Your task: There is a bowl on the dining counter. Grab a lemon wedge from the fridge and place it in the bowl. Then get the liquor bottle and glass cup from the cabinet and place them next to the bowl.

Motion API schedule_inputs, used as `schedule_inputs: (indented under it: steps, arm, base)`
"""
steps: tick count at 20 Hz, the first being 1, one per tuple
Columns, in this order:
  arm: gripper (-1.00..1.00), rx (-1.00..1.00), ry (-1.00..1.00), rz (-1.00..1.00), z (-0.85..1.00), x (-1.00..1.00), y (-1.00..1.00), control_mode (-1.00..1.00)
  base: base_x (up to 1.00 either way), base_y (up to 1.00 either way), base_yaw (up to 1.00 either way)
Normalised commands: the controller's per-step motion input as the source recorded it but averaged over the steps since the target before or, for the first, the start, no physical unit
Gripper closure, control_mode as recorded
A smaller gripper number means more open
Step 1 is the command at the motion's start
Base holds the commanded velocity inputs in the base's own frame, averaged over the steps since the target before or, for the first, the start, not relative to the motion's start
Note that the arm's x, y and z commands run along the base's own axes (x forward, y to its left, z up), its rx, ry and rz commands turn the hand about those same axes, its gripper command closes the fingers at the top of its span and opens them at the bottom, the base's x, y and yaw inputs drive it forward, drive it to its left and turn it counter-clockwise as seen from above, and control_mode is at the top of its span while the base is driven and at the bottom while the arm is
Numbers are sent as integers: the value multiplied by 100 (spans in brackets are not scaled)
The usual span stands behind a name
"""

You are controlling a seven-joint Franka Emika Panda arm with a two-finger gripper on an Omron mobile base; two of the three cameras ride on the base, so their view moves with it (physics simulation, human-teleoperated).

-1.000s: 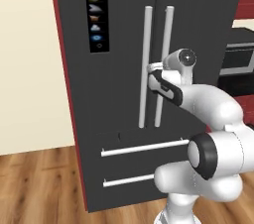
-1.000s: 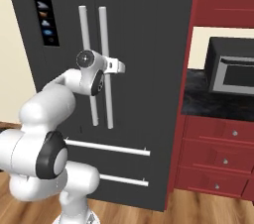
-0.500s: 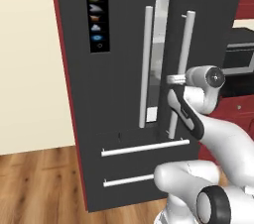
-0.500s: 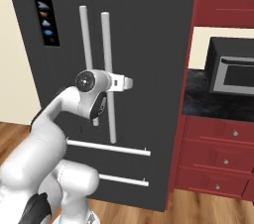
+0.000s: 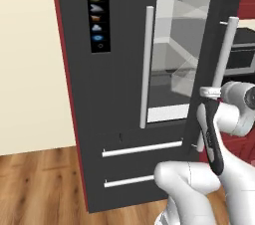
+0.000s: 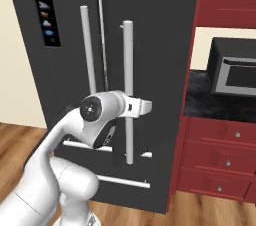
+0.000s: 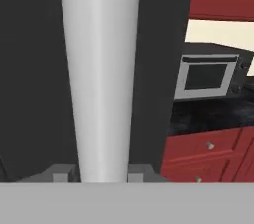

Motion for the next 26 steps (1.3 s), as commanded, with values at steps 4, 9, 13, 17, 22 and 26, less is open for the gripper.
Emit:
schedule_inputs:
  steps: [4, 9, 13, 17, 22, 26]
  arm:
    - [-100, 0, 0, -9, 35, -89, -43, -100]
    - [-100, 0, 0, 0, 87, -93, 55, -100]
    - [-100, -2, 0, 0, 84, -98, 81, -100]
    - [-100, 0, 10, 4, 58, -27, 83, -100]
    - [-100, 0, 20, 3, 10, 63, 20, -100]
    - [-100, -1, 15, 3, -32, 89, 10, -100]
  base:
    - [0, 0, 0]
    - [0, 0, 0]
    - [0, 0, 0]
    - [0, 0, 0]
    - [0, 0, 0]
    - [0, 0, 0]
